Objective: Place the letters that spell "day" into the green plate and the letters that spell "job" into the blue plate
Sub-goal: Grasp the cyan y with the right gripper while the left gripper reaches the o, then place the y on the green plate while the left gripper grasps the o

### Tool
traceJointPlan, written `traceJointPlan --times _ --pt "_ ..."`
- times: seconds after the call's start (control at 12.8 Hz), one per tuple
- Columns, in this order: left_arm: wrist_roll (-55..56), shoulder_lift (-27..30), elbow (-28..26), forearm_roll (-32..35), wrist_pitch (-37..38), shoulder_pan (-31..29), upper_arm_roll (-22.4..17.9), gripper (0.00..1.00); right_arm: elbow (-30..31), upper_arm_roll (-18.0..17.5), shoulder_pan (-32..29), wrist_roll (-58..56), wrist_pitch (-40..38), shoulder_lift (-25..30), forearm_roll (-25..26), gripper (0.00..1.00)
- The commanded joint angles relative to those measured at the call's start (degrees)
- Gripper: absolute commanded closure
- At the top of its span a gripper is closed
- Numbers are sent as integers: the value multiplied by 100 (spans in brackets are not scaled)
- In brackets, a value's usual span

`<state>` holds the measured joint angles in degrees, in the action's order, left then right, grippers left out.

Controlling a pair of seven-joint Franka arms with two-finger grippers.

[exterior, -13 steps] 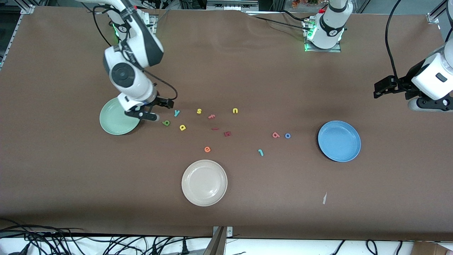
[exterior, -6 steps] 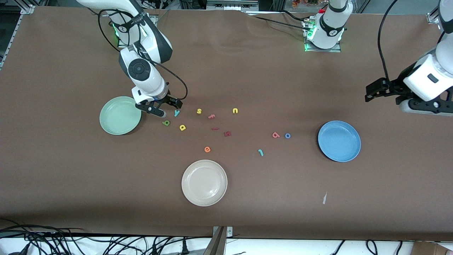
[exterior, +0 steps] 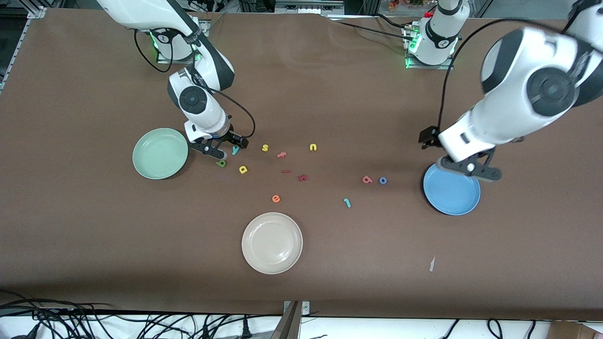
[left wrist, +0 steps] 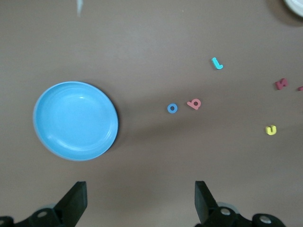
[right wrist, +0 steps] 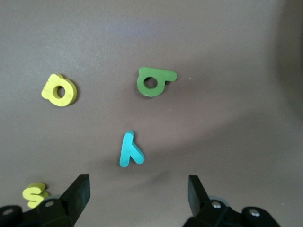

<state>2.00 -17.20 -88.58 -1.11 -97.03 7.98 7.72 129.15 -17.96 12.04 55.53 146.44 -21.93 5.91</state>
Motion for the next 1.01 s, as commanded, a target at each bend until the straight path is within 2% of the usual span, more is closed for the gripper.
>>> traceJointPlan --times 0.0,0.16,0.31,0.47,0.62,0.78,0.86,0.94 --pt "-33 -396 104 119 -245 28 -77 0 -48 3 70 562 131 -215 663 14" --pt "-33 -722 130 67 -420 28 -86 0 -92 38 62 871 139 -295 1043 24" --pt "-24 -950 51 111 -1000 37 -86 0 -127 38 62 925 148 -295 1052 35" --pt "-24 -1179 -54 111 -1430 46 -95 0 -118 47 35 1256 428 -399 1061 38" --pt "-24 -1303 -474 102 -2201 46 -95 0 -118 38 53 1346 465 -418 1070 42" --pt "54 -1286 -1106 102 -3090 115 -104 0 -118 38 53 1347 465 -444 1070 57" --pt "55 -1268 -1283 102 -3267 186 -113 0 -127 38 35 1355 447 -444 1061 74" --pt "55 -1259 -1398 102 -3374 221 -113 0 -127 47 18 1321 438 -444 1070 83"
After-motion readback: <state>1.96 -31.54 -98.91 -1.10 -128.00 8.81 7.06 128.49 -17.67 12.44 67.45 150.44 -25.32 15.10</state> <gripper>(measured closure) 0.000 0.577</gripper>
